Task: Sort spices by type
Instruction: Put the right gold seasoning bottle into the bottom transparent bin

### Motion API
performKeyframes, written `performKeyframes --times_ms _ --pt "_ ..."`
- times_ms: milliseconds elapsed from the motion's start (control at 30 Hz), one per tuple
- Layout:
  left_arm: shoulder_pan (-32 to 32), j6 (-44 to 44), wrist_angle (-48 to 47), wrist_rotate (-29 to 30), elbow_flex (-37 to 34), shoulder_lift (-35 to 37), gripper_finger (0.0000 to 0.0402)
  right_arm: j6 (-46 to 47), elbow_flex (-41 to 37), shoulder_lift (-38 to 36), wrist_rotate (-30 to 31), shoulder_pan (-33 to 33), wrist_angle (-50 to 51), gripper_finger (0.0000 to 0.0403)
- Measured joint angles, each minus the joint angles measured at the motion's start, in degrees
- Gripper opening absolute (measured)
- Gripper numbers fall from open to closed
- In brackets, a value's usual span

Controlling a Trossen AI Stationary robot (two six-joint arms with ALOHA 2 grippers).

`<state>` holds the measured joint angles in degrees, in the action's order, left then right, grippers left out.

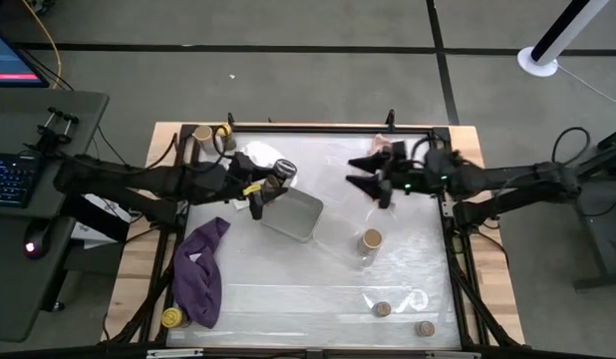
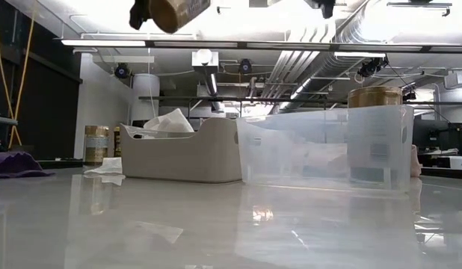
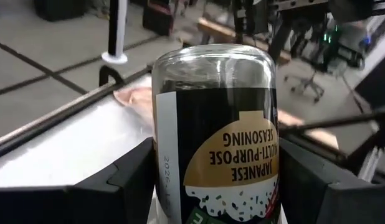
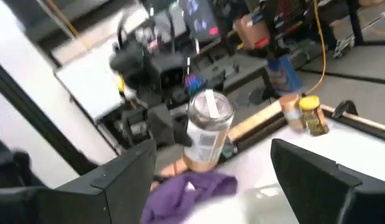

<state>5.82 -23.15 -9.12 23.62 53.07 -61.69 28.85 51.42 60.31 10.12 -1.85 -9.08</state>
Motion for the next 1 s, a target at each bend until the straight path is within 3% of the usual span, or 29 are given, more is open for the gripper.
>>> performKeyframes --times_ms 167,400,633,867,1000 --pt "-0.94 9.72 -6.08 -6.32 7.11 -7.32 0.0236 -4.85 2.89 7.71 -2.23 0.00 1.11 0.0311" --pt "-1.56 19.86 -12.40 -7.04 16.80 -17.39 0.0236 -17.57 15.39 17.04 -2.28 -0.02 13.51 0.0311" --pt "-1.68 24.43 -11.96 -6.84 18.22 -18.16 0.0236 -24.98 25.35 21.62 -2.28 -0.07 29.19 0.0311" --pt "-1.37 28.32 -11.98 -6.86 18.19 -17.89 0.0236 -27.81 26.62 23.17 -2.53 0.35 29.55 0.0311" --pt "-0.98 31.99 -11.52 -6.88 18.19 -17.90 0.0236 -27.46 26.62 23.32 -5.78 1.07 29.28 0.0311"
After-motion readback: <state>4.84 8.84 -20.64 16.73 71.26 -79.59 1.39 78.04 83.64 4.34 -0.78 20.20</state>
